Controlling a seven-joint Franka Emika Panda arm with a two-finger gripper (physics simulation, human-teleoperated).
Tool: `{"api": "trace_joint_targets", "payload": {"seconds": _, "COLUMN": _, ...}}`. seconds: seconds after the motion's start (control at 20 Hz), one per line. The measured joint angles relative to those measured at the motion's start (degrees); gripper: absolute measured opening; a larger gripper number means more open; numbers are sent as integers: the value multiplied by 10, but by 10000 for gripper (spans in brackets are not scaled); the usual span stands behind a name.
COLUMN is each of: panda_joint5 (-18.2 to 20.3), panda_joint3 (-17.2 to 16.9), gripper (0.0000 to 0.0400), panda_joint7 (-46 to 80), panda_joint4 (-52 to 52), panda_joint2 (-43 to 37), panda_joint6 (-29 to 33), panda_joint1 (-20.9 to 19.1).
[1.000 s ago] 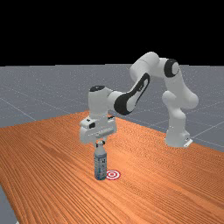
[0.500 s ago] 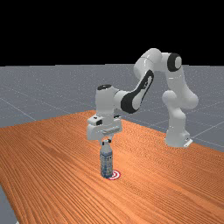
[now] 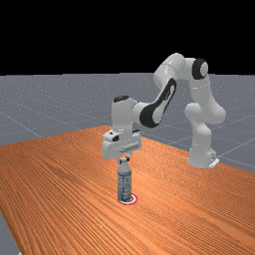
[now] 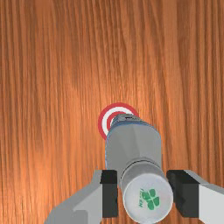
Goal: Pick up the bottle and put it on the marker
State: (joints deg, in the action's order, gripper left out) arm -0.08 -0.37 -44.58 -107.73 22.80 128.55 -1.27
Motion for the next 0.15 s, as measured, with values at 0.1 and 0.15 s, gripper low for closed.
{"api": "trace_joint_targets", "payload": {"seconds": 0.1, "panda_joint5": 0, "panda_joint3": 0, "gripper": 252, "panda_joint7": 0, "panda_joint4": -5, "panda_joint2": -1, "panda_joint6": 9, "panda_joint1": 0}}
{"api": "trace_joint_targets", "payload": {"seconds": 0.15, "panda_joint5": 0, "panda_joint3": 0, "gripper": 307, "panda_joint7": 3, "panda_joint4": -9, "panda_joint2": -1, "panda_joint6": 15, "panda_joint1": 0}}
